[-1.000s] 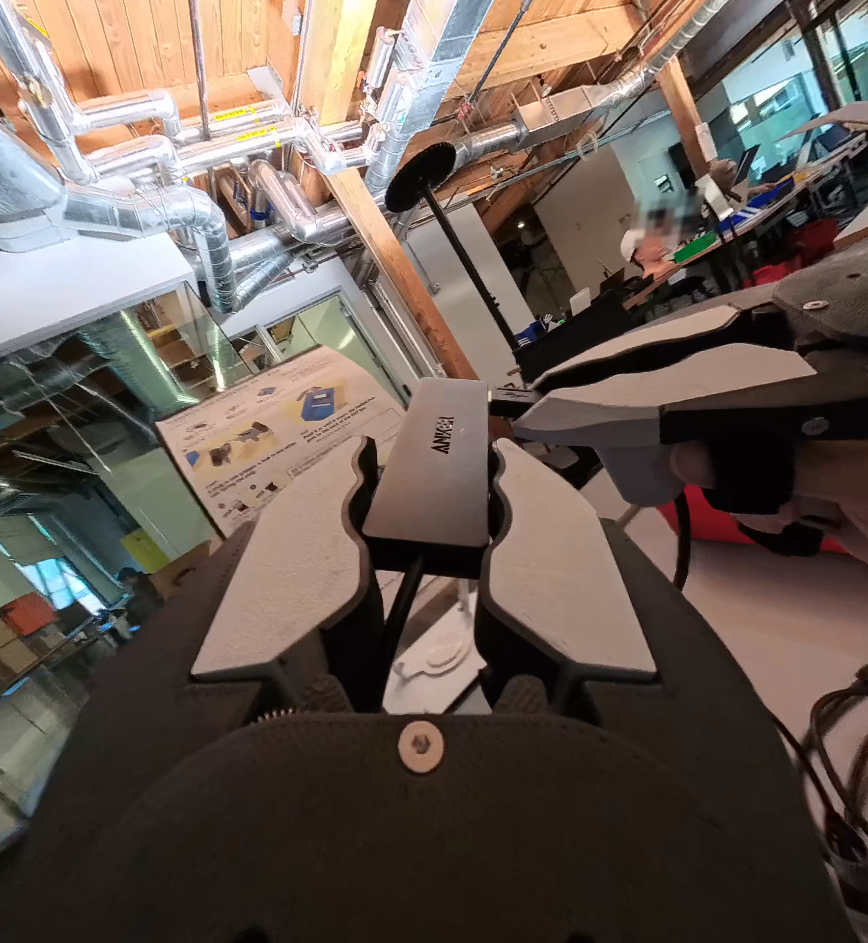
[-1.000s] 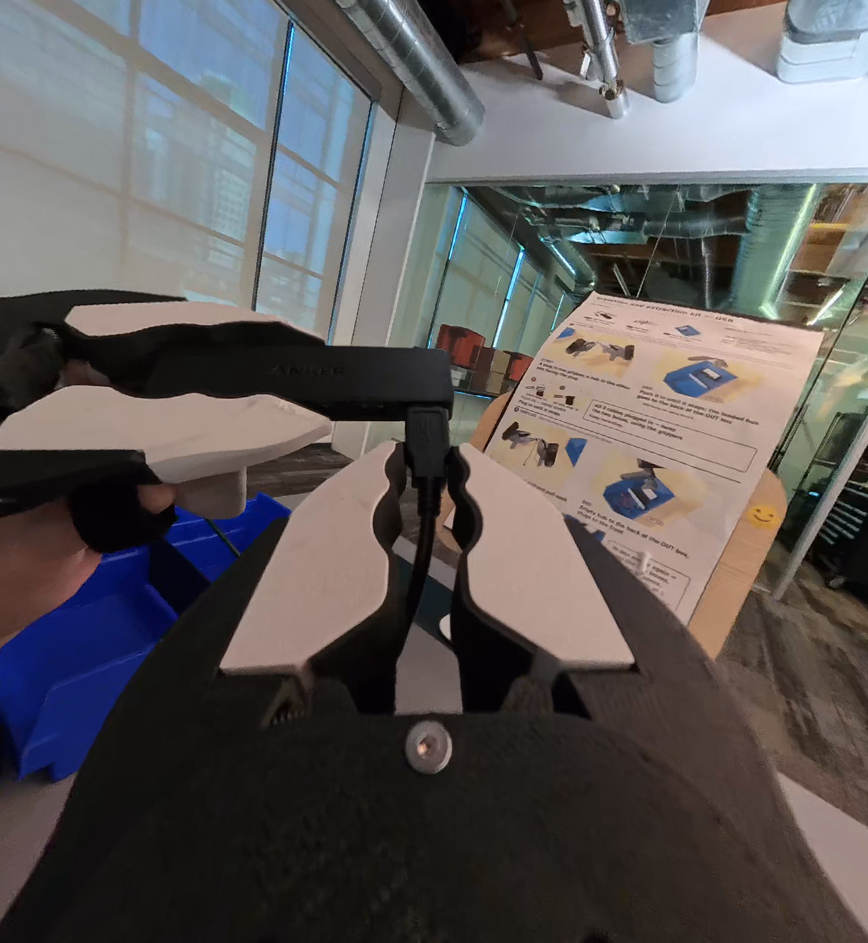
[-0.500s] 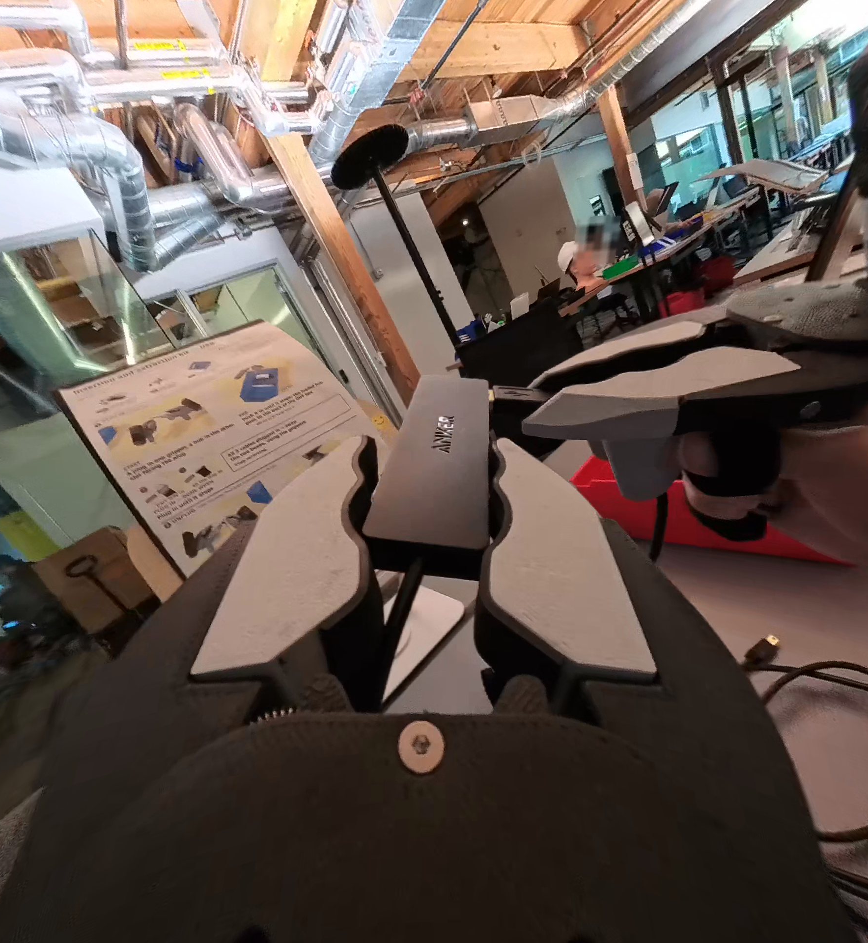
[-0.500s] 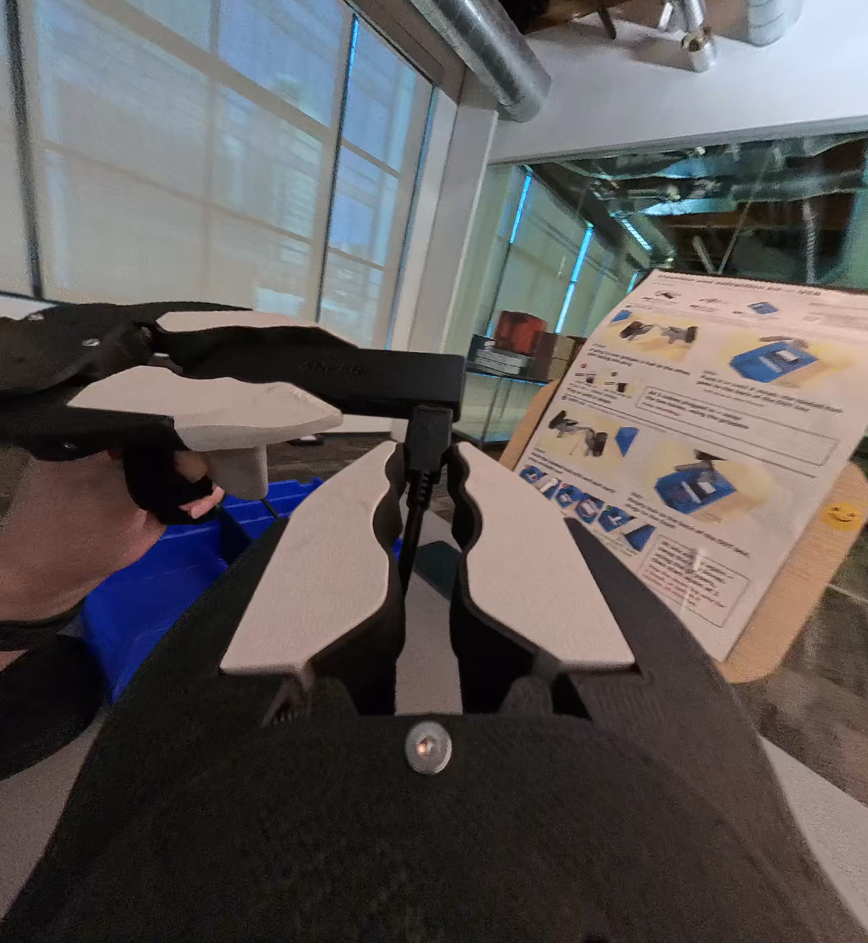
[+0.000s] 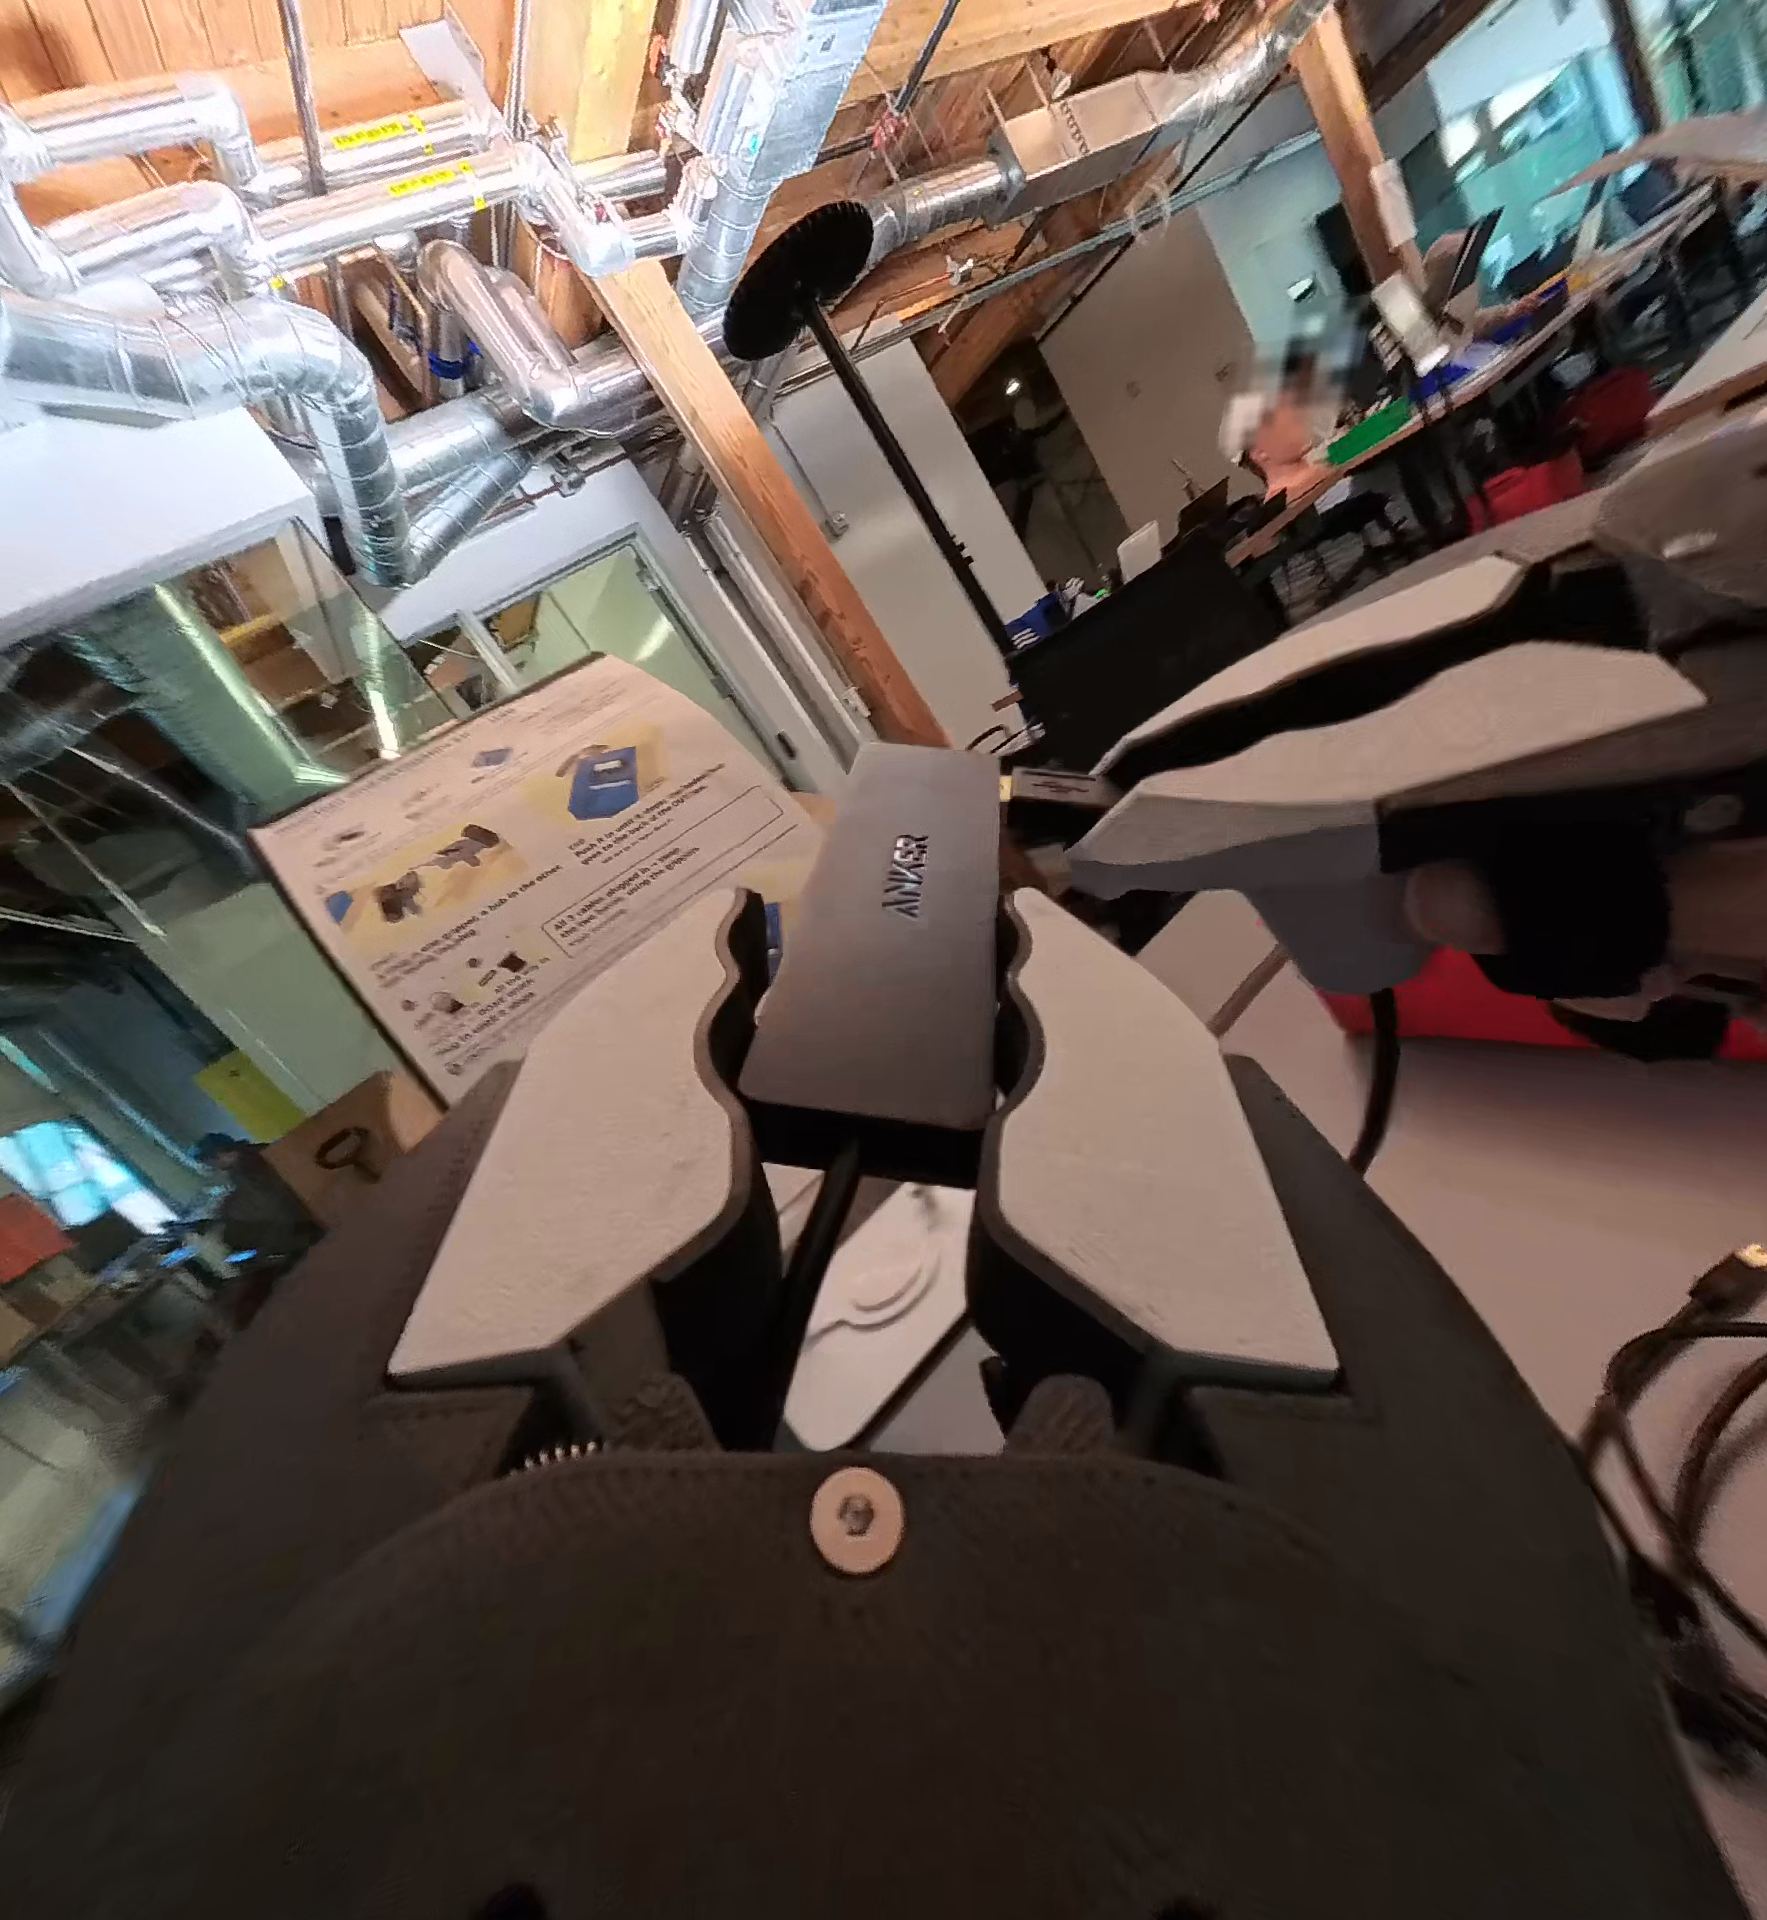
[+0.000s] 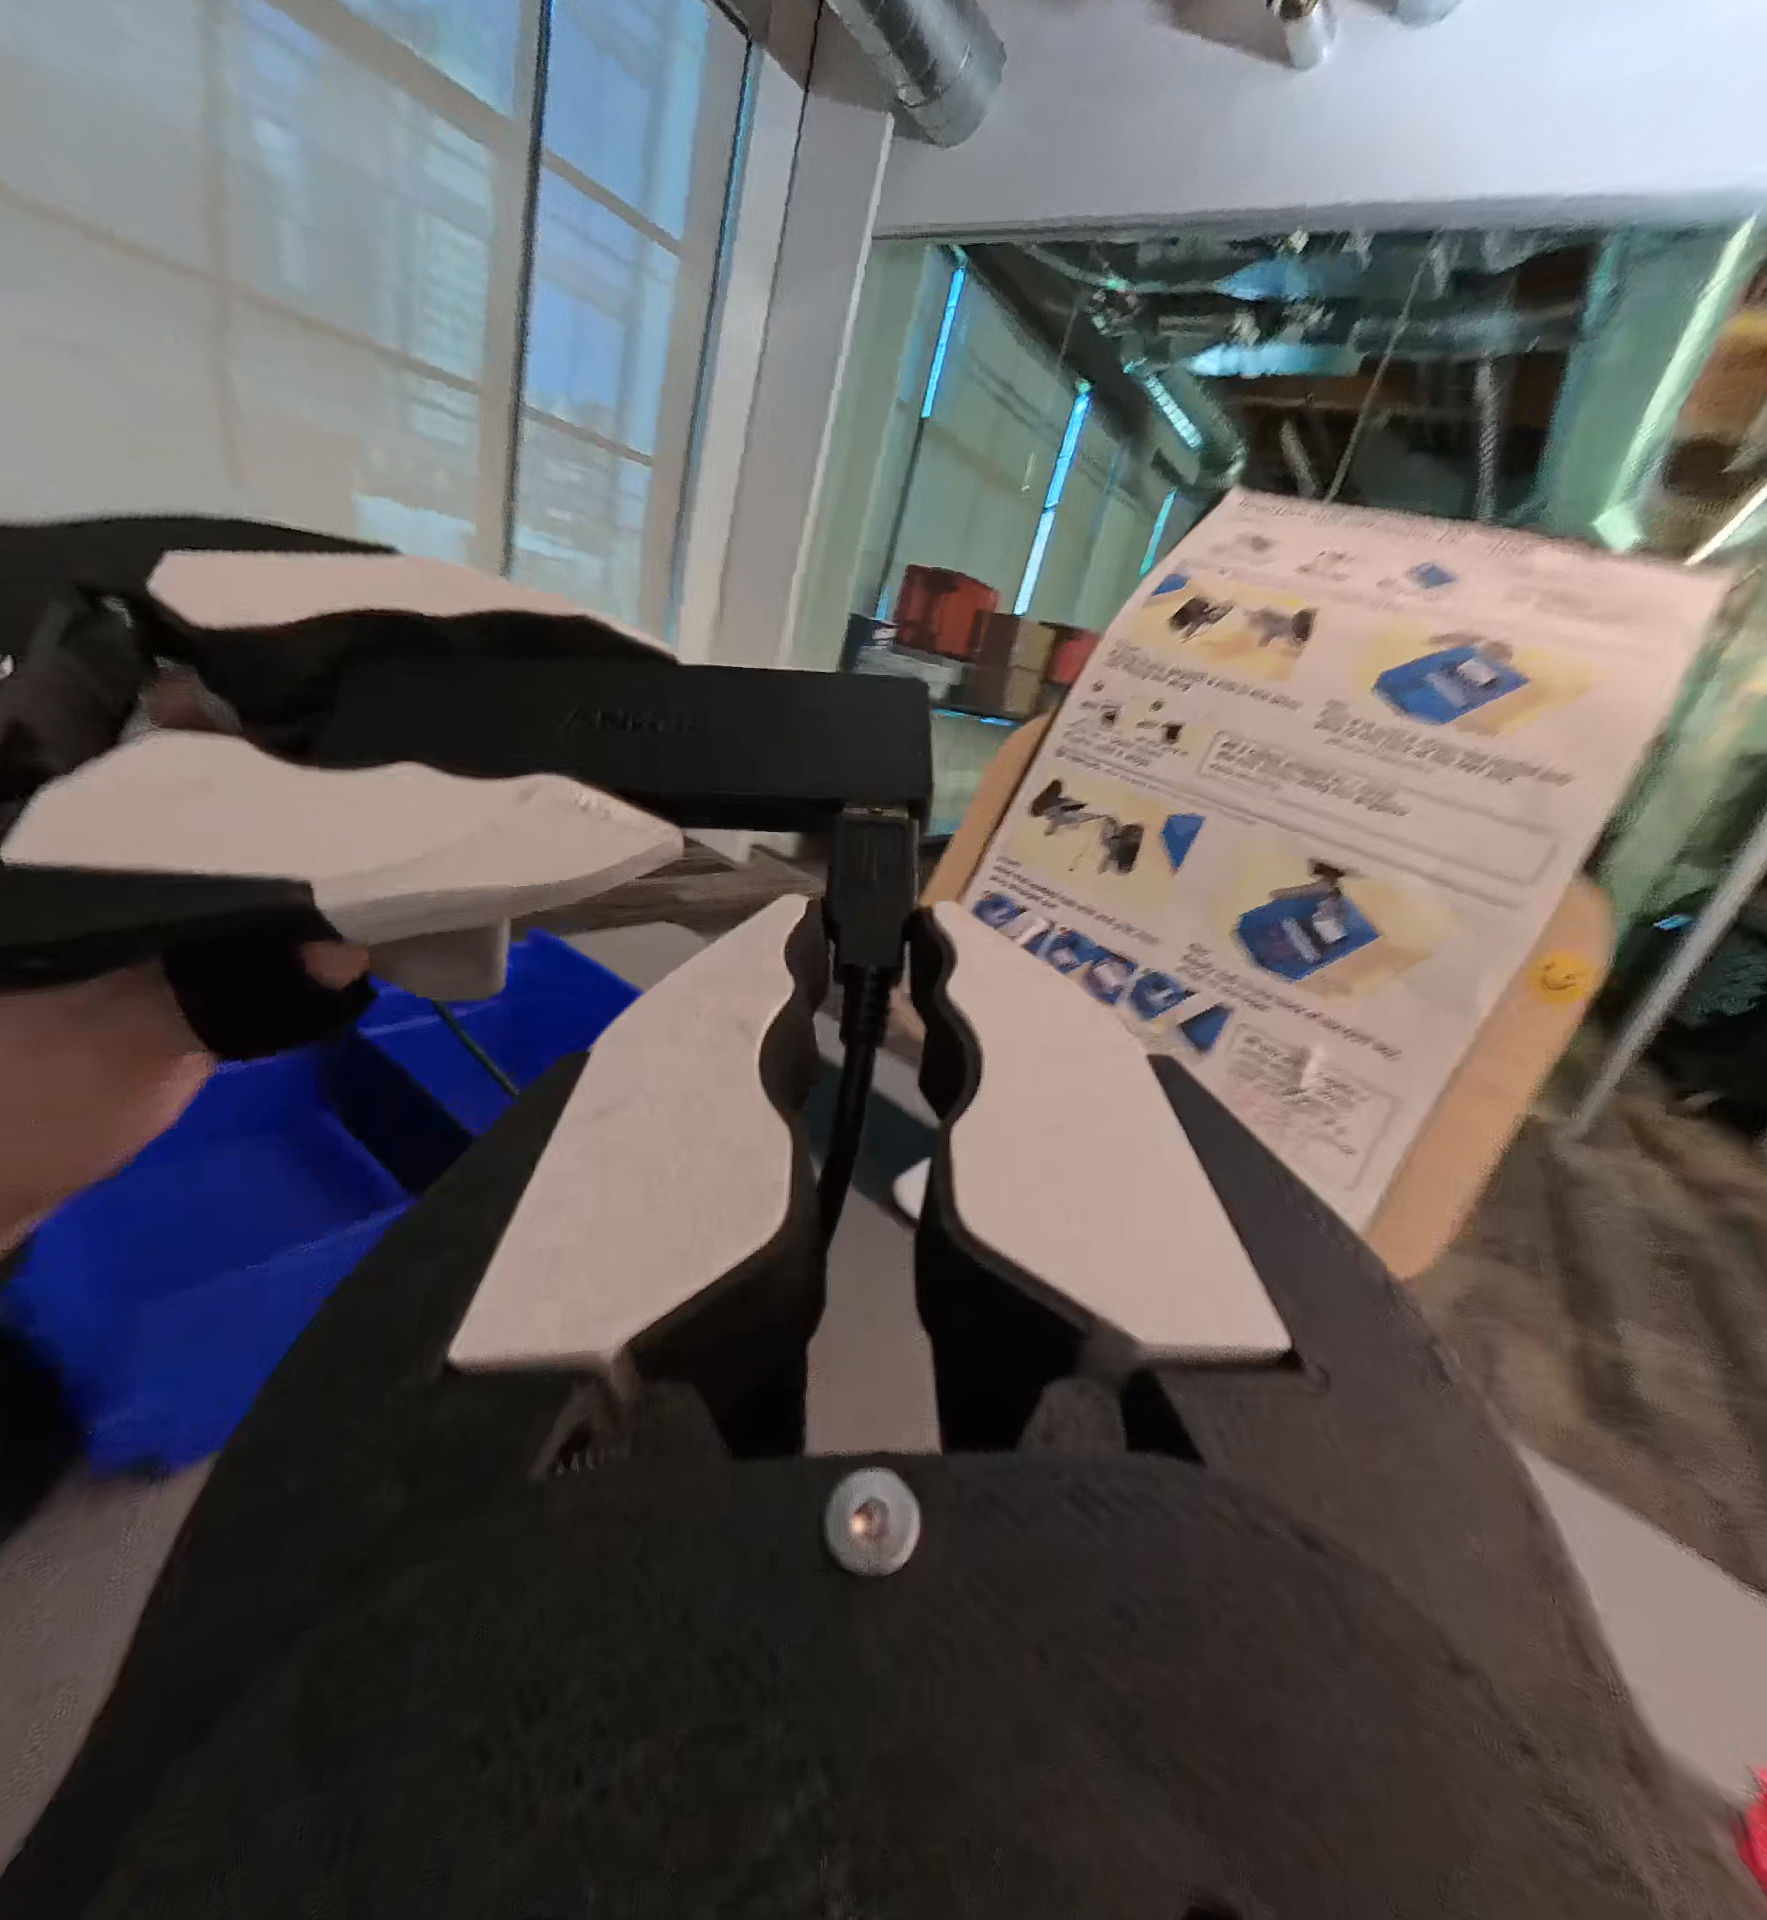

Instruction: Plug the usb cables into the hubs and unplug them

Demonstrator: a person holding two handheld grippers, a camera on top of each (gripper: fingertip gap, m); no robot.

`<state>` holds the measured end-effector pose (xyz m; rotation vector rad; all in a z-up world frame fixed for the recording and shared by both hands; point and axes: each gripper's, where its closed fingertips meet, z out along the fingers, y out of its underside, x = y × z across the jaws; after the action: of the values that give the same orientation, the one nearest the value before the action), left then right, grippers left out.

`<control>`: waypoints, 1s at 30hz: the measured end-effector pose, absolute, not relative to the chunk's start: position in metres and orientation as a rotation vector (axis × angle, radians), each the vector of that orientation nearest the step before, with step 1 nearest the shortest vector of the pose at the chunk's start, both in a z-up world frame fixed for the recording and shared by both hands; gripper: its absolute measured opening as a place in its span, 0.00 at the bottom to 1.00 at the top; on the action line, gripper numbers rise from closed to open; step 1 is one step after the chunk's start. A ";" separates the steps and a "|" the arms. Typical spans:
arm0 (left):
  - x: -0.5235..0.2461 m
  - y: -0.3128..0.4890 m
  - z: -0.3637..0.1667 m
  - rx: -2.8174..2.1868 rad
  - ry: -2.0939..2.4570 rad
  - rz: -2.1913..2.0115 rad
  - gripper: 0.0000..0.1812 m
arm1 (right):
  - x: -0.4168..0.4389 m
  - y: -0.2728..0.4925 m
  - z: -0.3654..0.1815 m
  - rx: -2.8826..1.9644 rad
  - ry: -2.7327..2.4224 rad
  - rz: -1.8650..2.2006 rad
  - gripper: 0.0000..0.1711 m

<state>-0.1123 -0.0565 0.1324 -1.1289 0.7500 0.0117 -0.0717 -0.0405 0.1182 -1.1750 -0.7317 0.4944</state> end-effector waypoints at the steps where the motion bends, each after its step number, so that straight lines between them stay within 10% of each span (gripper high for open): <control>1: -0.113 -0.057 0.133 -1.140 0.747 -0.029 0.23 | -0.071 -0.042 0.120 -1.157 -0.743 0.438 0.10; 30: -0.113 -0.060 0.134 -1.117 0.776 0.065 0.23 | -0.070 -0.045 0.120 -1.190 -0.820 0.446 0.10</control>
<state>-0.1126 -0.0603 0.1344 -1.1171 0.7756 0.0653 -0.0696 -0.0447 0.1195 -1.1896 -0.8197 0.4458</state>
